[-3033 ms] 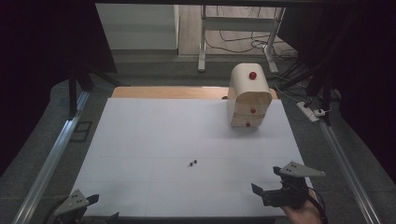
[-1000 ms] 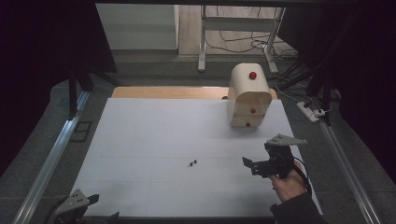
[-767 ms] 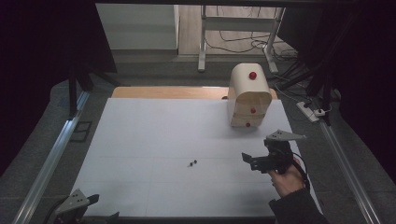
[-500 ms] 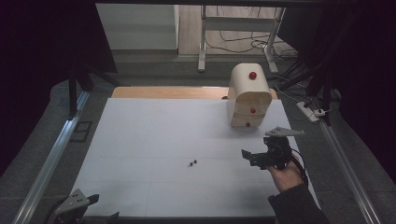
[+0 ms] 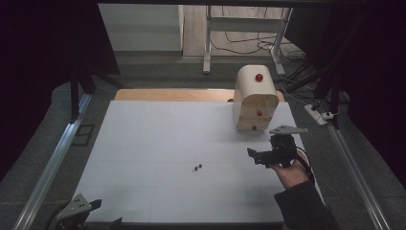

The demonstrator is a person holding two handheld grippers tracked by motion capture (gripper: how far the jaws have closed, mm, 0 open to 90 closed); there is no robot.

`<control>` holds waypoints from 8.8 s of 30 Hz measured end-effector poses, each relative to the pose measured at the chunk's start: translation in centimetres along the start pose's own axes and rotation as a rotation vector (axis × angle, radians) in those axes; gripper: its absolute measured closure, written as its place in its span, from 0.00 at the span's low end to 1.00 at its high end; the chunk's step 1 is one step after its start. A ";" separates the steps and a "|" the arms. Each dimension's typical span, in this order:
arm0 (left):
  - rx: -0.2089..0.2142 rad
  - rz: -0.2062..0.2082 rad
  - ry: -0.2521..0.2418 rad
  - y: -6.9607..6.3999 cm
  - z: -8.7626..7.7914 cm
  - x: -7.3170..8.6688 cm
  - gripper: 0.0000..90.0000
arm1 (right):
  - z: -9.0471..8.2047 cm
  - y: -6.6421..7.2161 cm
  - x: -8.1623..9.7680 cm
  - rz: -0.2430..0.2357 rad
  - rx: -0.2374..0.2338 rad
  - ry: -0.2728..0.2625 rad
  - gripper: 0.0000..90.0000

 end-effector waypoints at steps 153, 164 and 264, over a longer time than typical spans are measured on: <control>0.012 -0.025 0.006 0.1 0.0 0.1 0.06 | 2.3 -3.8 -4.7 -0.020 -0.053 0.084 0.02; 0.012 -0.024 0.005 0.1 0.0 0.1 0.06 | 1.9 -3.7 -6.2 -0.089 -0.113 0.088 0.00; 0.004 -0.007 0.010 0.0 0.1 0.0 0.06 | 1.5 -3.8 -5.5 -0.108 -0.100 0.175 0.26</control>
Point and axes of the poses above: each handheld gripper's, and its own axes: z roughly forward along the jaws, x roughly out of its underside, y roughly to its left, the point moved 10 cm from there along z, roughly forward along the jaws, and after that the axes turned 8 degrees about -y, right-handed, at the moved point
